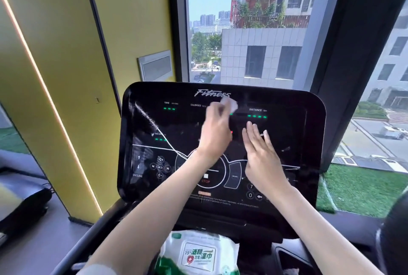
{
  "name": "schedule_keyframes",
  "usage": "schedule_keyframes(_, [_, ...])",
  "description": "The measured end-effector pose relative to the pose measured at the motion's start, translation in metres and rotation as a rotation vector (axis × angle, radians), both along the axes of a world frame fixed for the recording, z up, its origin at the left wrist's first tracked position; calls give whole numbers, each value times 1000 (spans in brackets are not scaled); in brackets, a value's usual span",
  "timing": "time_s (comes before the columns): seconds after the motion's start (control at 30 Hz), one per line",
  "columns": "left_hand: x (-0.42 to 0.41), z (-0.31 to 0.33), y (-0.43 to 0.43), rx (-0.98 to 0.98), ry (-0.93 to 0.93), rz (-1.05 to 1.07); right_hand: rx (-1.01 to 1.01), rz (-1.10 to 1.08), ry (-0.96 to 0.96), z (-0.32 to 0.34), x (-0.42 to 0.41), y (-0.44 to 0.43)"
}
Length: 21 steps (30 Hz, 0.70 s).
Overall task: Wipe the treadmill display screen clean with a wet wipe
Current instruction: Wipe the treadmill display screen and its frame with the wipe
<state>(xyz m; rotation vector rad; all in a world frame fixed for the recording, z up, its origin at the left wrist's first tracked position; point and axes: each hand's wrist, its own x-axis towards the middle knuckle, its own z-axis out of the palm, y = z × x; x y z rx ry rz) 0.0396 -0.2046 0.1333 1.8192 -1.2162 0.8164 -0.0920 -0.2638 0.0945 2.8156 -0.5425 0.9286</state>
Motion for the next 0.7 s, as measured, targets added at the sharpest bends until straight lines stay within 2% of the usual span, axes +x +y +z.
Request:
schedule_keyframes(0.07, [6, 3, 1, 93, -141, -137, -19, -4, 9, 2, -2, -1])
schedule_keyframes(0.1, [14, 3, 2, 34, -118, -105, -16, -2, 7, 2, -3, -1])
schedule_keyframes(0.13, [23, 1, 4, -82, -4, -31, -9, -1, -3, 2, -3, -1])
schedule_keyframes(0.2, [26, -1, 4, -374, 352, 98, -1, -4, -18, -1, -1, -1])
schedule_keyframes(0.23, [20, -1, 1, -453, 463, 112, -1, -1, -17, -2, 0, 0])
schedule_keyframes(0.27, [11, 1, -4, -451, 462, 91, -10, 3, -14, -3, 0, 0])
schedule_keyframes(0.37, [-5, -4, -15, -153, 26, -139, -40, 6, -5, 0, -3, -3])
schedule_keyframes(0.4, [0, -4, -14, -94, -59, -175, -40, 7, -7, 0, -4, -4])
schedule_keyframes(0.43, [8, -3, -13, -99, -52, -166, -36, 10, -14, 0, -4, -4])
schedule_keyframes(0.53, [16, -4, -9, -359, 284, 37, -7, 19, -36, -3, -1, -3])
schedule_keyframes(0.57, [10, -3, -11, -370, 293, 53, -5, 23, -38, -3, -1, -3])
schedule_keyframes(0.7, [-1, -4, -15, -77, -125, -203, -29, 20, -37, 0, -3, -3])
